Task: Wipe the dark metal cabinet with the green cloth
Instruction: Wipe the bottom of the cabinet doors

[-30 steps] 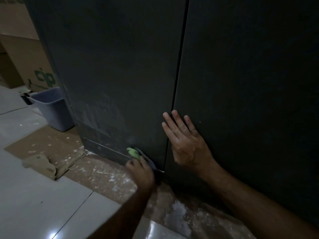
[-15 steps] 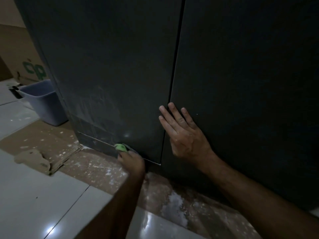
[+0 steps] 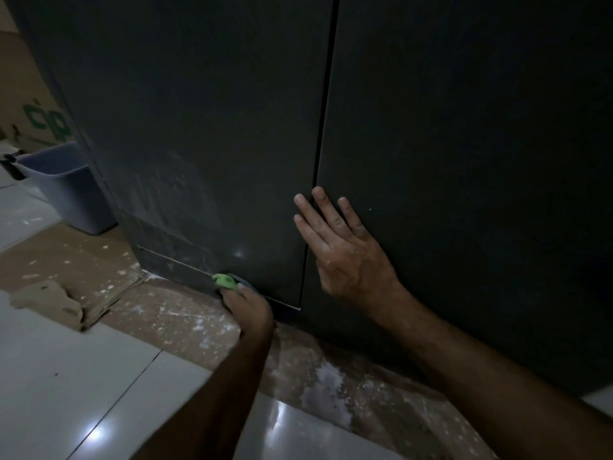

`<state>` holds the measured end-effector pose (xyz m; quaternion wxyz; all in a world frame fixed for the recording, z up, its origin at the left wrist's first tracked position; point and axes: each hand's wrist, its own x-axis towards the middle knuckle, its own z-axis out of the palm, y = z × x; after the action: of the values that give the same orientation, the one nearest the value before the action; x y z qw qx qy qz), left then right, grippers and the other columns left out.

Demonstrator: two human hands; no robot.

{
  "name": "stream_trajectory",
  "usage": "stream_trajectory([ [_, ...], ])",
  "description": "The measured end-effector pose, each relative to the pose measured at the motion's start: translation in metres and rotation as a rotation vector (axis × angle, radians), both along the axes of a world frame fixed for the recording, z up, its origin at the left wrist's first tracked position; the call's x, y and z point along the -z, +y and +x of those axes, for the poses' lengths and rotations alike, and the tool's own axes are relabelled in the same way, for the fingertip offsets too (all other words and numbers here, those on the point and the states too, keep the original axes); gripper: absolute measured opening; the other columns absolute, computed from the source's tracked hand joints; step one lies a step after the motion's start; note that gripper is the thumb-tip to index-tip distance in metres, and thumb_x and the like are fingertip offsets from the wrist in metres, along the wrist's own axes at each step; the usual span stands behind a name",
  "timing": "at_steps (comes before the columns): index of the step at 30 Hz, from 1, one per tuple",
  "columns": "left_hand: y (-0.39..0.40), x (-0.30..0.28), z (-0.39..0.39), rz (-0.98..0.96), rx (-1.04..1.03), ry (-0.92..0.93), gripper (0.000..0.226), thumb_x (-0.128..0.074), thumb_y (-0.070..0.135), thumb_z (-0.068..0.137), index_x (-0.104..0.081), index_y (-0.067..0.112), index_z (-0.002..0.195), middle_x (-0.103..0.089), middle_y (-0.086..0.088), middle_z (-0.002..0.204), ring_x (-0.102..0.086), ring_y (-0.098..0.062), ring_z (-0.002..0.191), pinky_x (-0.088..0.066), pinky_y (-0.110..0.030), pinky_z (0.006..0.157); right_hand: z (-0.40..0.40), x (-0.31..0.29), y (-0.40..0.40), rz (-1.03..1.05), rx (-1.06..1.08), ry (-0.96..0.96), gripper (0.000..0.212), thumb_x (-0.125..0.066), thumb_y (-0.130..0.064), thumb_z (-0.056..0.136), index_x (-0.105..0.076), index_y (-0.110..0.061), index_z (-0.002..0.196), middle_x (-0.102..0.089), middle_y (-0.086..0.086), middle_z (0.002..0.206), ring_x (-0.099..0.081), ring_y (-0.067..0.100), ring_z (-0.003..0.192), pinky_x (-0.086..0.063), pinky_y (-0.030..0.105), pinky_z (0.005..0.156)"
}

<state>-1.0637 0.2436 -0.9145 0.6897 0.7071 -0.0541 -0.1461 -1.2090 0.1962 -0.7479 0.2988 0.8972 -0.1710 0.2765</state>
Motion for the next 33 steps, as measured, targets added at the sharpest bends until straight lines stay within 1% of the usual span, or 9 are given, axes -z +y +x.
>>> stream_trajectory([
  [6, 0.002, -0.002, -0.112, -0.056, 0.204, 0.076, 0.049, -0.037, 0.011, 0.107, -0.025, -0.004, 0.152, -0.034, -0.027, 0.153, -0.035, -0.038, 0.141, -0.022, -0.034, 0.121, 0.006, 0.006, 0.001, 0.003, 0.002, -0.041, 0.06, -0.044, -0.012, 0.089, -0.04, -0.006, 0.149, -0.023, 0.011, 0.163, -0.01, 0.03, 0.153, -0.003, 0.047, 0.125],
  [14, -0.013, -0.074, 0.003, -0.075, -0.096, -0.174, 0.053, -0.036, 0.015, 0.108, -0.018, -0.002, 0.155, -0.016, -0.019, 0.164, -0.018, -0.028, 0.152, -0.014, -0.035, 0.125, 0.008, 0.01, -0.003, -0.05, 0.012, -0.065, 0.06, -0.048, -0.012, 0.09, -0.039, -0.006, 0.149, -0.025, 0.01, 0.162, -0.013, 0.03, 0.152, -0.003, 0.047, 0.125],
  [17, -0.003, -0.065, -0.067, -0.19, 0.194, -0.501, 0.062, -0.033, 0.035, 0.106, -0.002, 0.03, 0.159, 0.001, 0.008, 0.168, -0.005, -0.012, 0.155, -0.013, -0.039, 0.125, 0.013, 0.011, -0.001, -0.023, 0.026, -0.094, 0.053, -0.031, -0.017, 0.099, -0.036, -0.005, 0.15, -0.025, 0.012, 0.162, -0.014, 0.028, 0.152, -0.005, 0.047, 0.125],
  [19, 0.019, -0.034, -0.101, -0.205, 0.413, -0.594, 0.064, -0.035, 0.033, 0.106, 0.001, 0.037, 0.159, 0.005, 0.018, 0.167, -0.001, -0.006, 0.154, -0.013, -0.04, 0.125, 0.015, 0.013, 0.001, -0.015, 0.049, -0.105, 0.054, -0.021, -0.021, 0.101, -0.034, -0.004, 0.151, -0.024, 0.013, 0.162, -0.013, 0.029, 0.152, -0.004, 0.048, 0.124],
  [22, 0.033, -0.012, -0.077, -0.157, 0.472, -0.452, 0.063, -0.038, 0.019, 0.107, 0.0, 0.033, 0.156, 0.004, 0.014, 0.166, -0.005, -0.005, 0.153, -0.013, -0.031, 0.126, 0.014, 0.015, 0.0, -0.031, 0.051, -0.1, 0.058, -0.034, -0.016, 0.095, -0.032, -0.003, 0.152, -0.021, 0.013, 0.163, -0.011, 0.029, 0.153, -0.002, 0.049, 0.124],
  [24, 0.024, -0.026, -0.035, -0.077, 0.325, -0.351, 0.057, -0.03, 0.02, 0.109, -0.001, 0.021, 0.157, 0.0, -0.005, 0.168, -0.008, -0.017, 0.155, -0.009, -0.023, 0.124, 0.013, 0.013, -0.001, -0.055, 0.053, -0.085, 0.063, -0.044, -0.014, 0.09, -0.032, -0.003, 0.152, -0.021, 0.012, 0.163, -0.01, 0.029, 0.153, -0.001, 0.048, 0.124],
  [27, -0.003, -0.076, 0.031, -0.066, 0.003, -0.117, 0.056, -0.032, 0.019, 0.109, -0.01, 0.002, 0.157, -0.008, -0.016, 0.166, -0.015, -0.028, 0.153, -0.012, -0.028, 0.123, 0.012, 0.01, 0.001, -0.076, 0.062, -0.081, 0.06, -0.041, -0.013, 0.092, -0.031, -0.004, 0.151, -0.023, 0.012, 0.162, -0.013, 0.029, 0.152, -0.002, 0.047, 0.125],
  [29, -0.009, -0.1, 0.043, -0.092, -0.034, -0.335, 0.059, -0.034, 0.024, 0.106, -0.013, 0.01, 0.159, -0.008, -0.011, 0.167, -0.015, -0.027, 0.153, -0.013, -0.035, 0.124, 0.012, 0.009, 0.001, -0.075, 0.059, -0.078, 0.06, -0.04, -0.013, 0.093, -0.03, -0.005, 0.152, -0.023, 0.012, 0.163, -0.013, 0.028, 0.153, -0.003, 0.047, 0.125],
  [33, 0.01, -0.066, -0.019, -0.101, 0.269, -0.746, 0.068, -0.036, 0.03, 0.103, 0.004, 0.049, 0.154, 0.008, 0.014, 0.167, 0.003, -0.016, 0.155, -0.004, -0.038, 0.124, 0.013, 0.011, 0.0, -0.075, 0.063, -0.066, 0.065, -0.048, -0.013, 0.089, -0.031, -0.004, 0.152, -0.021, 0.012, 0.163, -0.011, 0.029, 0.153, -0.002, 0.048, 0.124],
])
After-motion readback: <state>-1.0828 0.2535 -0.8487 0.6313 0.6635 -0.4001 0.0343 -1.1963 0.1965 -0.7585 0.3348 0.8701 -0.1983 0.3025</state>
